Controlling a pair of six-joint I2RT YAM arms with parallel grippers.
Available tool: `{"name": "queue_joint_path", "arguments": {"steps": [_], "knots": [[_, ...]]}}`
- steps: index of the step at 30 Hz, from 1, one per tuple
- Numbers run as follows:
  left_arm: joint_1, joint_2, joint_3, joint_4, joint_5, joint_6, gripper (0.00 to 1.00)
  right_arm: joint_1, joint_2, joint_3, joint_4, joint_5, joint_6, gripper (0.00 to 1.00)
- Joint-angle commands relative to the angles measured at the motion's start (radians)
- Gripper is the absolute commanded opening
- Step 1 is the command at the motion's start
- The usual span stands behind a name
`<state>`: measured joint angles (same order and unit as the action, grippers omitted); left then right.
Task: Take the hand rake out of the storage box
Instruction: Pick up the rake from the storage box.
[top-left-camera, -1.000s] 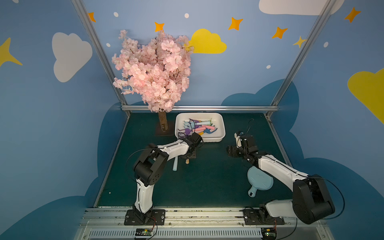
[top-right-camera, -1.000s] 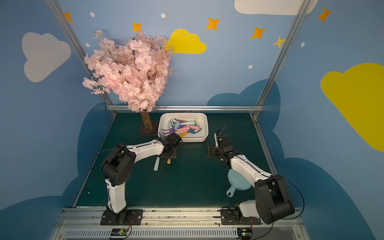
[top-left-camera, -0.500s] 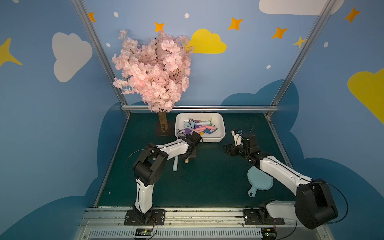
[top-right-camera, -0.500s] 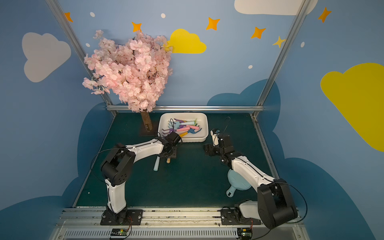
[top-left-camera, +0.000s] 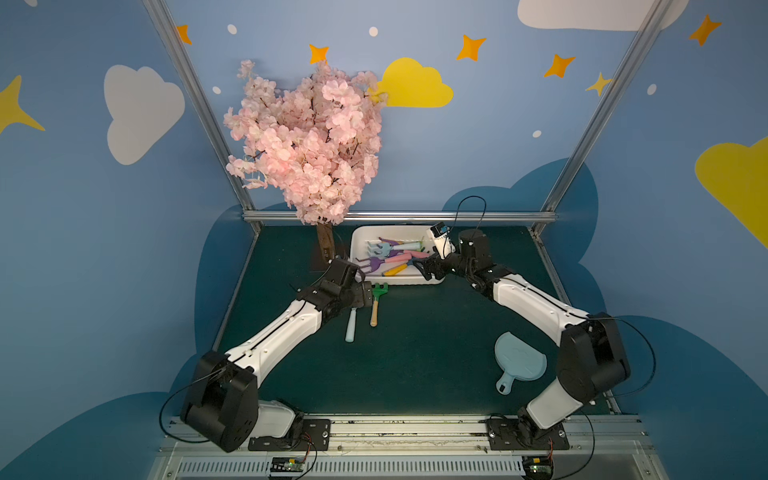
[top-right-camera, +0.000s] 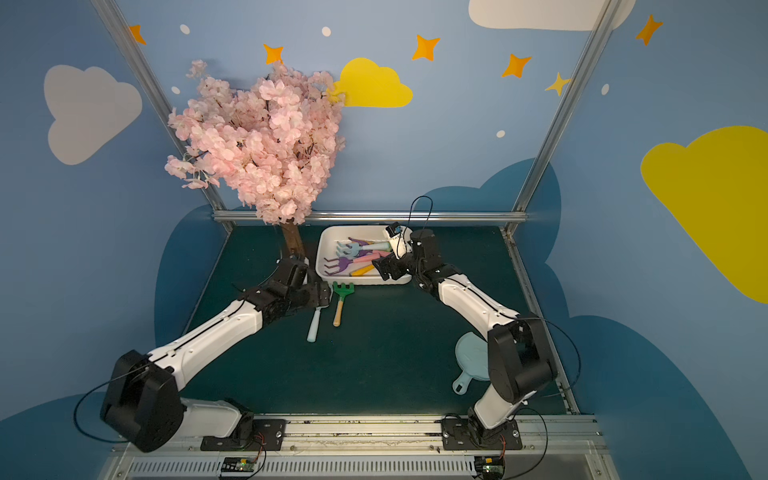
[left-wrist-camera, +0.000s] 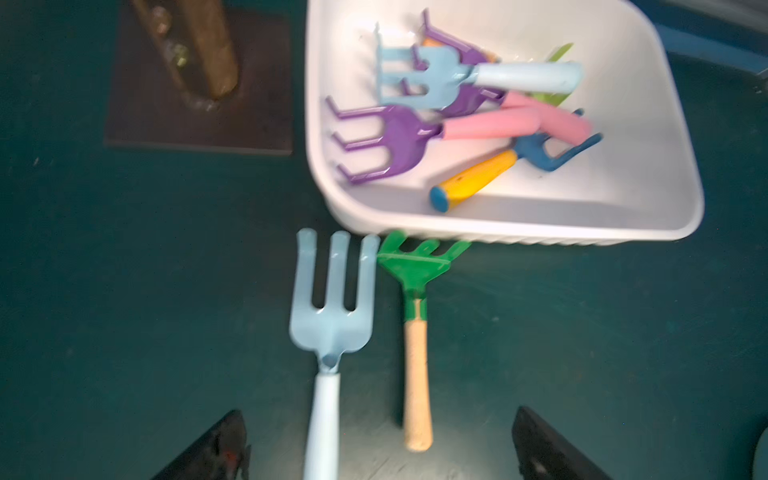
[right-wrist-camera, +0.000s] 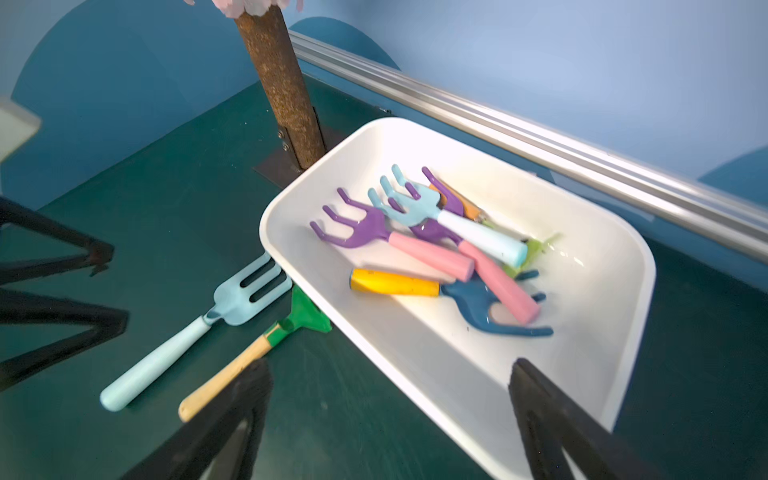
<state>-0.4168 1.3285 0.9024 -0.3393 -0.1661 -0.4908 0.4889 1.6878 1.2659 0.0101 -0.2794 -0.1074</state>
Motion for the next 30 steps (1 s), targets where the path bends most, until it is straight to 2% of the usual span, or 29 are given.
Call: {"name": "queue_joint_path", "arguments": {"steps": [1, 4, 8, 14, 19, 26, 30], "knots": [[0.052, -0.099, -0.124, 0.147, 0.102, -0.013, 1.0, 0.005, 0.127, 0.143, -0.133, -0.049, -0.1, 0.93], [0.086, -0.16, -0.185, 0.172, 0.104, -0.027, 1.0, 0.006, 0.28, 0.321, -0.221, -0.035, -0.155, 0.93], [0.138, -0.167, -0.197, 0.172, 0.151, -0.044, 1.0, 0.004, 0.501, 0.594, -0.353, -0.037, -0.257, 0.91], [0.155, -0.167, -0.208, 0.183, 0.175, -0.04, 1.0, -0.004, 0.768, 0.973, -0.493, 0.073, -0.288, 0.91], [0.182, -0.161, -0.232, 0.216, 0.248, -0.058, 1.0, -0.02, 0.964, 1.277, -0.66, 0.048, -0.352, 0.9], [0.187, -0.178, -0.243, 0.21, 0.256, -0.062, 1.0, -0.045, 1.005, 1.296, -0.676, 0.014, -0.372, 0.83], [0.19, -0.18, -0.247, 0.214, 0.277, -0.07, 1.0, -0.055, 0.994, 1.291, -0.72, -0.063, -0.372, 0.66]]}}
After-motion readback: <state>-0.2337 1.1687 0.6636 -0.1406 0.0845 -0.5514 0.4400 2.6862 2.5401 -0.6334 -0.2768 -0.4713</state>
